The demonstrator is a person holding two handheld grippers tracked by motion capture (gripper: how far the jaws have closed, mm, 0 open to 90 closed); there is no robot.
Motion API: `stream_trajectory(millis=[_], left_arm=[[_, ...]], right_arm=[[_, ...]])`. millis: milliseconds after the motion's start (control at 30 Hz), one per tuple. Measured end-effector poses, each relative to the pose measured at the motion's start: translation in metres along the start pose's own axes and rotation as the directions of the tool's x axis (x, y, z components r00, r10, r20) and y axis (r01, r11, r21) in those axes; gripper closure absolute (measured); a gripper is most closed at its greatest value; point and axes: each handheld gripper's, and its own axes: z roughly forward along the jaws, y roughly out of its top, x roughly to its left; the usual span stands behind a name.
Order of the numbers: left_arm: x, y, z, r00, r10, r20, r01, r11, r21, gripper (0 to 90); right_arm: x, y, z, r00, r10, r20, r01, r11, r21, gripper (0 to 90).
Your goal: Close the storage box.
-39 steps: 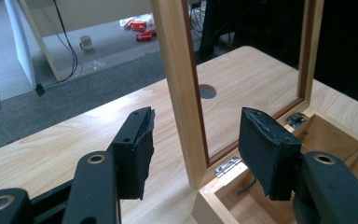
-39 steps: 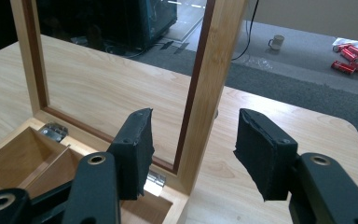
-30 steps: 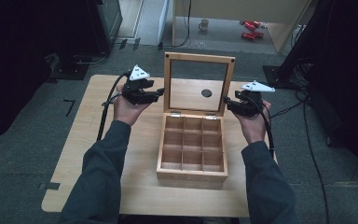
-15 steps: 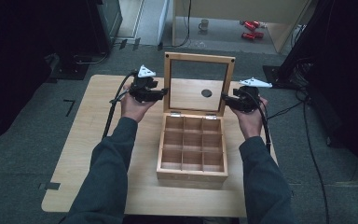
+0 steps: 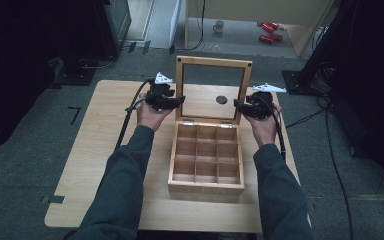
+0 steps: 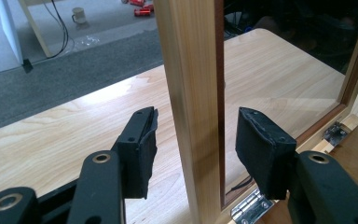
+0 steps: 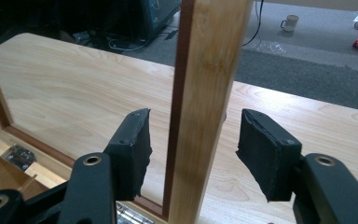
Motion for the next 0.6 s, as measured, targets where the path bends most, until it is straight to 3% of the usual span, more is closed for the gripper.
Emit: stream_trajectory(millis=[133, 433, 600], left_arm=[[-0.0045, 0.004, 0.0024, 0.9997, 0.026, 0.003, -0.026, 0.9996, 0.005, 50.9], [-0.0075, 0.0103, 0.0034, 0.9999, -0.006, -0.013, 0.006, 1.0, 0.001, 56.1], [-0.0094, 0.0106, 0.0012, 0.9998, 0.001, -0.018, -0.001, 1.0, 0.006, 56.2]], right_arm=[[-0.0001, 0.0017, 0.0022, 1.0, -0.009, 0.002, 0.009, 1.0, 0.011, 46.0], [0.0064, 0.0094, 0.002, 0.9997, -0.022, -0.005, 0.022, 1.0, -0.006, 51.7], [0.0063, 0.0094, 0.0, 0.9997, -0.022, -0.008, 0.022, 1.0, -0.012, 52.9]])
